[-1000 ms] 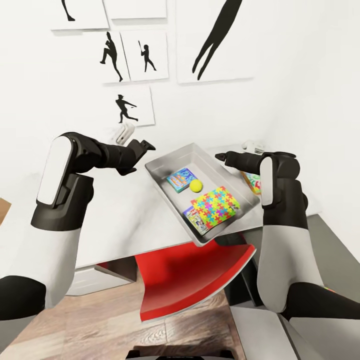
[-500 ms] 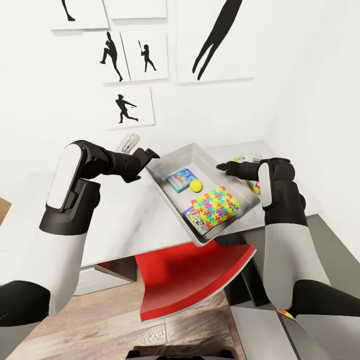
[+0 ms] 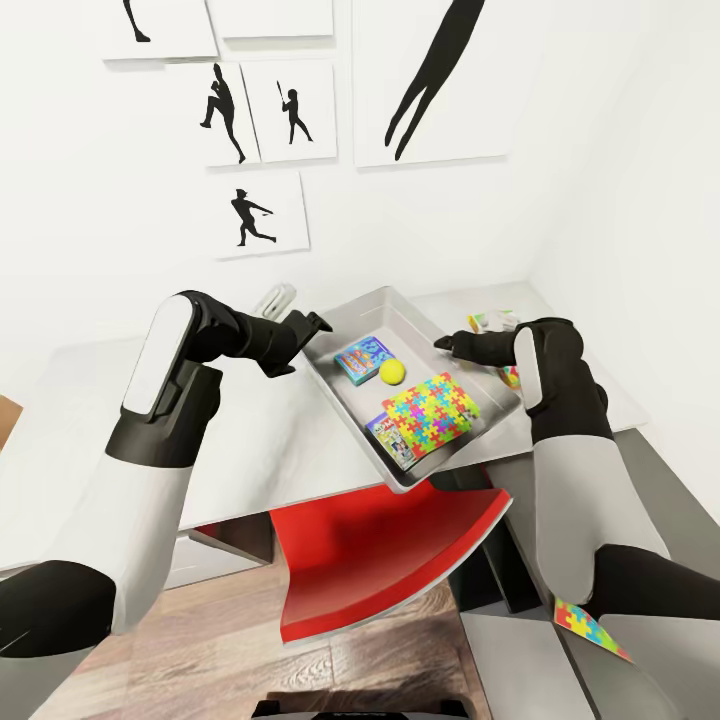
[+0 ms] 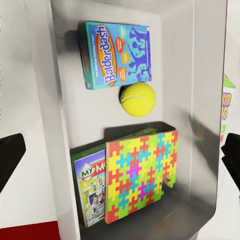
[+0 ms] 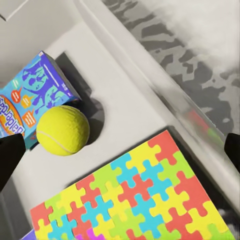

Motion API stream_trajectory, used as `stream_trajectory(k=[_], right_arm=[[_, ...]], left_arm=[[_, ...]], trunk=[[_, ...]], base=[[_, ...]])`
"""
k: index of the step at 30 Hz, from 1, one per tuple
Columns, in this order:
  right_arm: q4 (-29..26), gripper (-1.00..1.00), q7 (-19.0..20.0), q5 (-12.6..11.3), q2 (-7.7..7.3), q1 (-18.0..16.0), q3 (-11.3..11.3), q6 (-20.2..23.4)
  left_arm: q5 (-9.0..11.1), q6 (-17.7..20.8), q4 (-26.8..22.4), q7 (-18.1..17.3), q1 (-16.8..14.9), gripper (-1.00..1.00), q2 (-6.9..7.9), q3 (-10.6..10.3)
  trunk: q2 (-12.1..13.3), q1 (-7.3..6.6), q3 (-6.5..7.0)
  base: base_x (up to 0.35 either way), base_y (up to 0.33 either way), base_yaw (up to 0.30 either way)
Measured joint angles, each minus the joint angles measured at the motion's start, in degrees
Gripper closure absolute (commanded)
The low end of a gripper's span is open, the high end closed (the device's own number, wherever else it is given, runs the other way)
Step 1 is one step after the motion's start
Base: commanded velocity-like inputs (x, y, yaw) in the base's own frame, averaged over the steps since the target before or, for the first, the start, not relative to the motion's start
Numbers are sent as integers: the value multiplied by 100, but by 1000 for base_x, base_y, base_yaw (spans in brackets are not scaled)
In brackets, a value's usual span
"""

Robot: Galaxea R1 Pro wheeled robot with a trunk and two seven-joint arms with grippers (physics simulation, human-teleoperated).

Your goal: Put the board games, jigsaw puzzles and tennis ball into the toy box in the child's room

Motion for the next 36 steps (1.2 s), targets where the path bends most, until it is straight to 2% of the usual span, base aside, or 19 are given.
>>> stream_trajectory(k=[4,11,15,27,36], right_arm=[[220,-100,1,29,-50,-110,3,0],[476,-100,-7,222,-96,-271,7,2],[500,-100,-8,258,-105,-305,7,2],[688,-100,-18,325,-112,-411,8,2],[945,-100,-25,428,-115,-656,11,3]], left_arm=[[-56,0,168,-10,9,-100,-48,2],[-449,-3,489,-39,82,-100,-185,2],[-587,-1,611,-130,105,-100,-223,-2],[-673,-1,877,-348,155,-100,-251,-4],[-685,0,1044,-601,160,-100,-252,-5]], trunk=[[0,0,0],[0,0,0],[0,0,0],[0,0,0],[0,0,0]], base=[[0,0,0],[0,0,0],[0,0,0],[0,0,0],[0,0,0]])
